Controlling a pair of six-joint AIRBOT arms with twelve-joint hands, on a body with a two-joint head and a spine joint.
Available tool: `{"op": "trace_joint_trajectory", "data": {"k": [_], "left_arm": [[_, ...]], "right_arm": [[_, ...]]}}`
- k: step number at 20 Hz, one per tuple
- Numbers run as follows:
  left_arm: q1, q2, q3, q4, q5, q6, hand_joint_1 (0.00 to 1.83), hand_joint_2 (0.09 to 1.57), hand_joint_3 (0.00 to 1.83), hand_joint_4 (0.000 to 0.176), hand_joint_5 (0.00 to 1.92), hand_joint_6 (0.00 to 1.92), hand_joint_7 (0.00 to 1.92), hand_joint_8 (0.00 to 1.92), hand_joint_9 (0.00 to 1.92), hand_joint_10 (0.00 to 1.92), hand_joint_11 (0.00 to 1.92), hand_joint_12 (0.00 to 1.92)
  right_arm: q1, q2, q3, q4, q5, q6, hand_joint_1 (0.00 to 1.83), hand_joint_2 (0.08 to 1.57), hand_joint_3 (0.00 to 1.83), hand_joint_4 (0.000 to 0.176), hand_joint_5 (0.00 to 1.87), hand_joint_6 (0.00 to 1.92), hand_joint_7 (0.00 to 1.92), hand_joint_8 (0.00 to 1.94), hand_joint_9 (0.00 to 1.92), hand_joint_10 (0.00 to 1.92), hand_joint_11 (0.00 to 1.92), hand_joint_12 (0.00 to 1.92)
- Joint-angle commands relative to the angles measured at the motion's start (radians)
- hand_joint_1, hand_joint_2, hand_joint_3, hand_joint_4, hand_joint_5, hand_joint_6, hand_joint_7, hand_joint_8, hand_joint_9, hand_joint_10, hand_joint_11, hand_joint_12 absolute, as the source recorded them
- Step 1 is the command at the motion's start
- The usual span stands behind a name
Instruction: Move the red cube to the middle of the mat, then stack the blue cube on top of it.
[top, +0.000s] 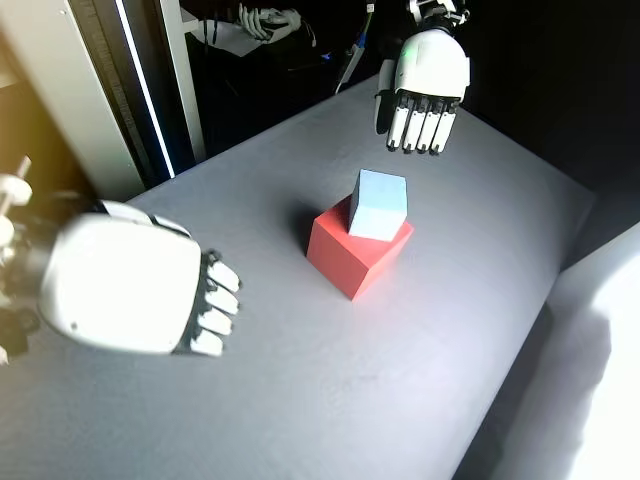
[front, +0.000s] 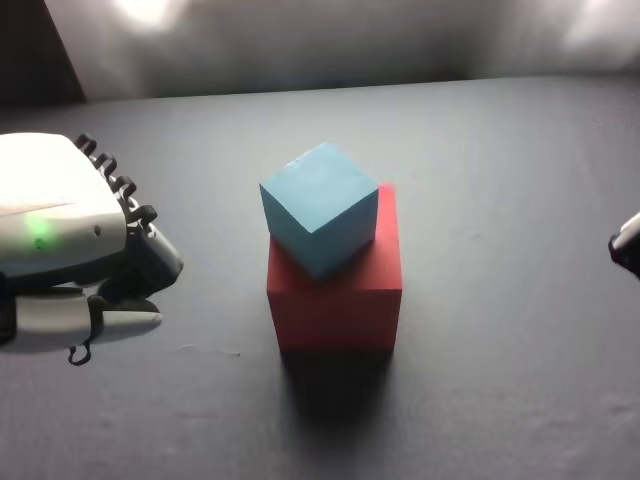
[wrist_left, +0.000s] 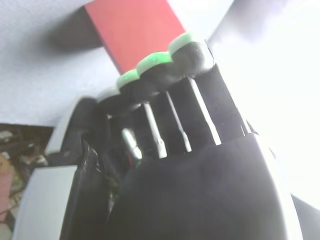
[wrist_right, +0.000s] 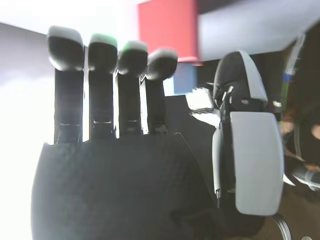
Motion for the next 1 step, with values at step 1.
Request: {"op": "trace_joint_trajectory", "data": {"k": [1], "left_arm": [[-0.011,0.01,-0.003,-0.035,-0.069,0.0,0.44,1.52,0.0,0.0,1.22,1.92,1.42,1.92,1.47,1.92,1.47,1.92]], "right_arm": [[0.001,0.017,-0.012,0.045,0.03,0.001,0.18,1.33,0.02,0.0,1.01,1.92,1.11,1.94,1.21,1.92,1.32,1.92]]}}
